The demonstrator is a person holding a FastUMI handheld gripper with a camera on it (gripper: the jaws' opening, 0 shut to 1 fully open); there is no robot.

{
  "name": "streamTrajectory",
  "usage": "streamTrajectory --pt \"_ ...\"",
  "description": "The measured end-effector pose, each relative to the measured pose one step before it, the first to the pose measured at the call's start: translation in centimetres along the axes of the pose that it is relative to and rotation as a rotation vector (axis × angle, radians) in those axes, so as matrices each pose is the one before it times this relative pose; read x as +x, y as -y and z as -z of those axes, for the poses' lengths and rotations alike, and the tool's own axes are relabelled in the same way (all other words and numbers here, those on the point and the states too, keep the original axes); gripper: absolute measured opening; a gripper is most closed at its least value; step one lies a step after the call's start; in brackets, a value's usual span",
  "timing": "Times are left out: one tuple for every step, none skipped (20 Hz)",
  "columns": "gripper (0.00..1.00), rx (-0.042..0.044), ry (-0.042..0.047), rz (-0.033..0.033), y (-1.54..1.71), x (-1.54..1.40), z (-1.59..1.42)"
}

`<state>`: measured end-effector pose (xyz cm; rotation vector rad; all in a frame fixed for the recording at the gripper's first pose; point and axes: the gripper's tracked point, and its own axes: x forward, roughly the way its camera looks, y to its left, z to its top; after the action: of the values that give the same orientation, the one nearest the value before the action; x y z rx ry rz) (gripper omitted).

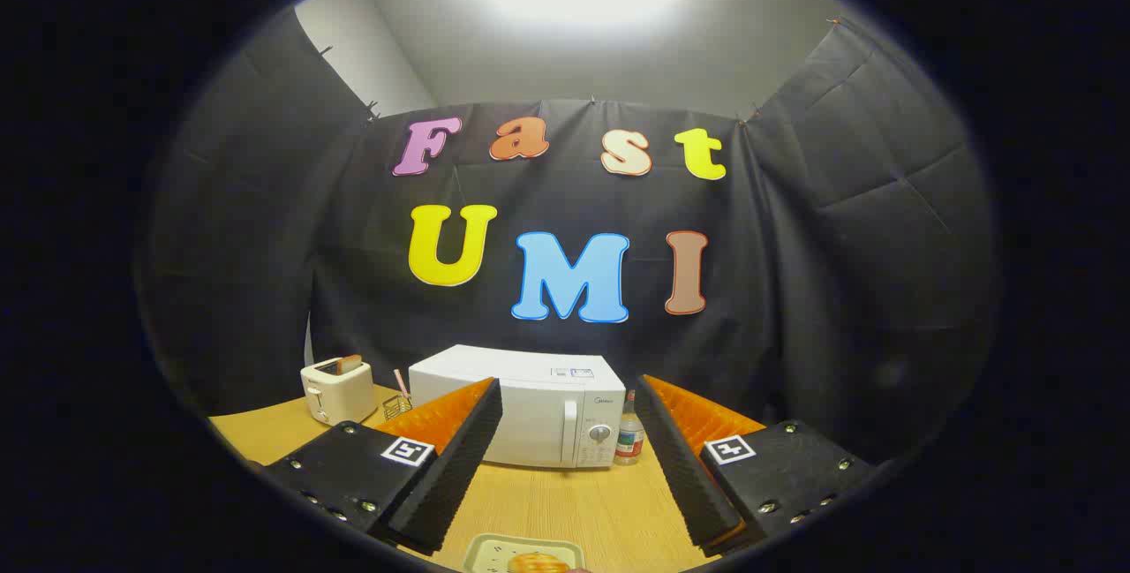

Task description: Open the microwave, put the food inside, and close the microwave door.

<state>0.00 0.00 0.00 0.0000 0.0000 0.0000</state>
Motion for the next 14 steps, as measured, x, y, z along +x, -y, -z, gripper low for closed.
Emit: streamTrajectory --pt "0.96 -0.00569 -0.00319 -0.0019 0.007 0.063 0.335" --pt "0.96 -0.01011 -0.00218 -0.00432 -0.009 0.03 0.146" --pt "0.96 -0.00617 -0.00329 -0.00553 -0.002 0.008 0.288" --pt "0.96 -0.00338 -0.00085 -0.00644 -0.039 0.016 0.061" --pt "0.96 -0.00012 -0.00213 -0.00477 -0.04 -0.037 0.144" --pt "0.96 0.00205 -0.00284 -0.00273 -0.034 -0.009 0.177" --pt "0.96 0.00329 -0.00401 -0.003 -0.021 0.142 0.175" --pt "0.96 0.00578 -0.00294 -0.00339 -0.061 0.071 0.184" --pt "0.96 0.00561 -0.0031 -0.0016 0.035 0.108 0.207" --pt "0.96 0.00333 -0.00341 -0.00092 0.051 0.144 0.132" --pt "0.96 0.00145 -0.00415 0.00094 0.042 0.145 0.293" --pt "0.96 0.00095 -0.00533 0.00015 0.109 0.285 0.308" --pt "0.96 0.00084 -0.00596 -0.00017 0.051 0.266 0.331" --pt "0.96 0.00011 -0.00411 0.0008 0.16 0.158 0.285"
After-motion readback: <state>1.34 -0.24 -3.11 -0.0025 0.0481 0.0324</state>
